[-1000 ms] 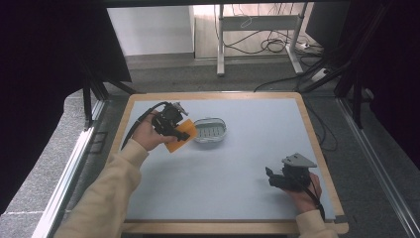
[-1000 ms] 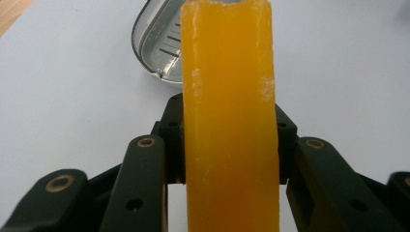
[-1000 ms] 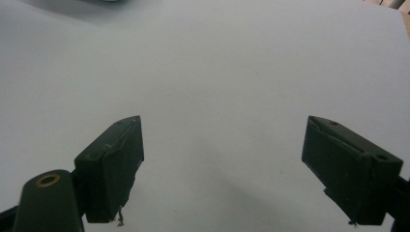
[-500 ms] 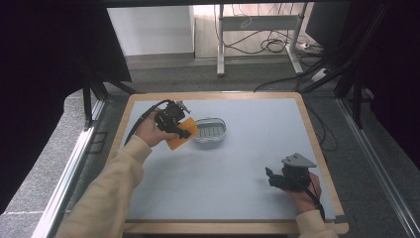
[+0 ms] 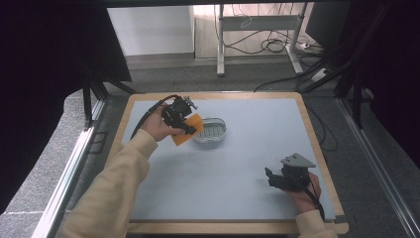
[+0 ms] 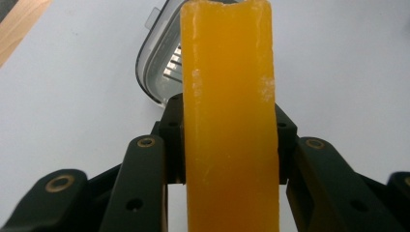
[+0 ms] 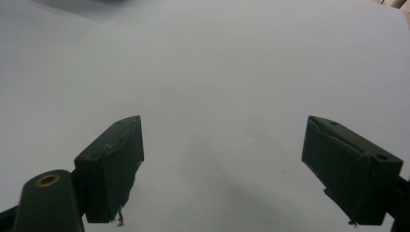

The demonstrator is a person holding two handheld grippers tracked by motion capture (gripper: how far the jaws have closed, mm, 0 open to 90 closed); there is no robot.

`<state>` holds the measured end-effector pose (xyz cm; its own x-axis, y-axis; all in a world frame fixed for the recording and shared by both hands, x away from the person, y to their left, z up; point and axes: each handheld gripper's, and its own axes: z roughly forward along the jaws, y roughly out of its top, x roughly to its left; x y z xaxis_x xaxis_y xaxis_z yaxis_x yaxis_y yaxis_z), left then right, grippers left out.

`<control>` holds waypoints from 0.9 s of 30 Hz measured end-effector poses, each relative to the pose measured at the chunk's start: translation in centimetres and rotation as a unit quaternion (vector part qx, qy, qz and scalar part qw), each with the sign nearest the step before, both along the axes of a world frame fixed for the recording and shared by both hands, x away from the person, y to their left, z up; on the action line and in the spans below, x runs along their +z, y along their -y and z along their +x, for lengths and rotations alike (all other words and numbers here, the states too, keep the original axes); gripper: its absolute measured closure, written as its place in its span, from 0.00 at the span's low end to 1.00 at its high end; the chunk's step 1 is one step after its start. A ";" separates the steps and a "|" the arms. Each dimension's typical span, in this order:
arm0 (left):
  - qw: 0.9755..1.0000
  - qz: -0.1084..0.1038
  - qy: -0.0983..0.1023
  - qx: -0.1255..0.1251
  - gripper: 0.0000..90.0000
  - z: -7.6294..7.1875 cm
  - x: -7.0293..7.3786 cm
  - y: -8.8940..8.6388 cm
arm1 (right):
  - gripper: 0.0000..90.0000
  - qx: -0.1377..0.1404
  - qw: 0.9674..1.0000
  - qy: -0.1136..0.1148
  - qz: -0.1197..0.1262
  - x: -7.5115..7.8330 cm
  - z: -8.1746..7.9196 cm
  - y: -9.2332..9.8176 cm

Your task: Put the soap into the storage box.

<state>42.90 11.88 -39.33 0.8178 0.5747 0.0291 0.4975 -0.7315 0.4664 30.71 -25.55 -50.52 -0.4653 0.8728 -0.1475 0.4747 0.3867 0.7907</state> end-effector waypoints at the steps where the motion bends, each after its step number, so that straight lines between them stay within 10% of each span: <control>1: 1.000 0.000 0.000 -0.001 0.69 0.1 0.0 0.1 | 0.17 0.000 1.000 0.000 0.000 0.0 0.0 0.0; 27: 0.999 0.005 -0.005 -0.040 0.69 3.2 -1.7 2.0 | 0.17 -0.002 1.000 0.000 -0.001 0.0 0.0 0.2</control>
